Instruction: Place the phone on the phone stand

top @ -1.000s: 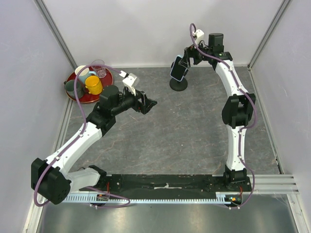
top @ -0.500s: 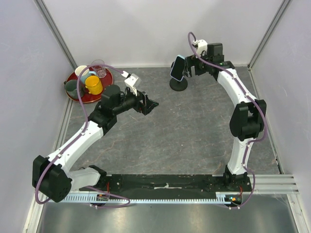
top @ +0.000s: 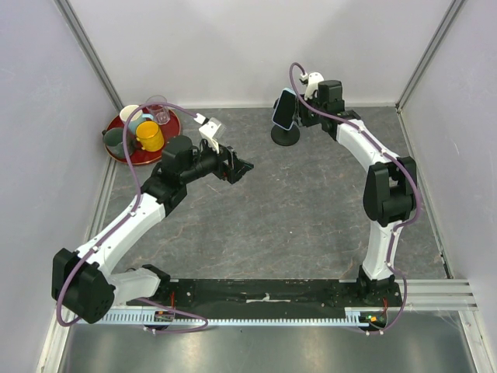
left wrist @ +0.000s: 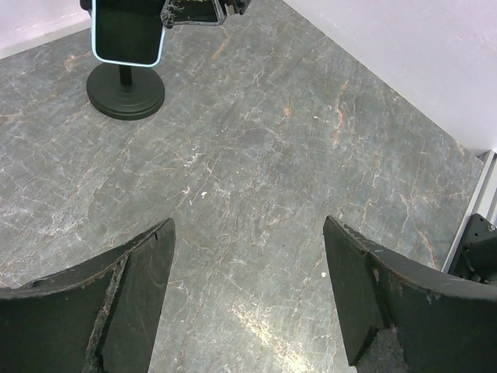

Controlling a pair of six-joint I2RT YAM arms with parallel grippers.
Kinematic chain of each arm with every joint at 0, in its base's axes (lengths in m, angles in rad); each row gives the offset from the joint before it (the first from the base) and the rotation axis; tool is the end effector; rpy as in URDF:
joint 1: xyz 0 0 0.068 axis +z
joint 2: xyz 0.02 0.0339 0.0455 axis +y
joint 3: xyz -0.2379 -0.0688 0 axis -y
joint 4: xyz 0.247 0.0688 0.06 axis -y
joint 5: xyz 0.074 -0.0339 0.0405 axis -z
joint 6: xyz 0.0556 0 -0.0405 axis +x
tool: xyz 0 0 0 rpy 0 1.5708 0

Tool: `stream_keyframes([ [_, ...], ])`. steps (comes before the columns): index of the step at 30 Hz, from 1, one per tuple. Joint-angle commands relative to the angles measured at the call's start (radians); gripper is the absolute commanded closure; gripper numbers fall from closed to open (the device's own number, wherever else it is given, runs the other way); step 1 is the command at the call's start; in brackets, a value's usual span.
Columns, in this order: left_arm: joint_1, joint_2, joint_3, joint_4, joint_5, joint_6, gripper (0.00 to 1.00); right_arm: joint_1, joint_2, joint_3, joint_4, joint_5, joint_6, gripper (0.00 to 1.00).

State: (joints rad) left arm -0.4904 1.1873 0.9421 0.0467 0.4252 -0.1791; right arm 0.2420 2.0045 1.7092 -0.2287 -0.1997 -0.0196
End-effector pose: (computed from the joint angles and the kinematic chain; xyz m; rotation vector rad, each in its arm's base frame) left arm 0.2603 -0.1650 0.3078 0.5948 1.7332 -0.8533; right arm 0.4682 0.1269 0.2506 -0.3939 2.0645 0.3433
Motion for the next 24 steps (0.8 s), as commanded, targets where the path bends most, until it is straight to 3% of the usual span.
stream_keyframes([
  [1,0.000,0.008,-0.003,0.038,0.020,-0.023,0.17,0.000,0.007,0.004,0.078,0.072,0.012,0.60],
  [14,0.000,0.012,-0.002,0.038,0.026,-0.026,0.17,-0.001,0.043,0.041,0.074,0.108,-0.187,0.90],
  [19,0.000,0.017,-0.002,0.038,0.027,-0.028,0.18,-0.001,0.095,0.121,0.000,0.025,-0.324,0.93],
  [24,0.000,0.026,-0.002,0.038,0.030,-0.030,0.18,-0.001,0.166,0.229,-0.098,0.040,-0.436,0.96],
])
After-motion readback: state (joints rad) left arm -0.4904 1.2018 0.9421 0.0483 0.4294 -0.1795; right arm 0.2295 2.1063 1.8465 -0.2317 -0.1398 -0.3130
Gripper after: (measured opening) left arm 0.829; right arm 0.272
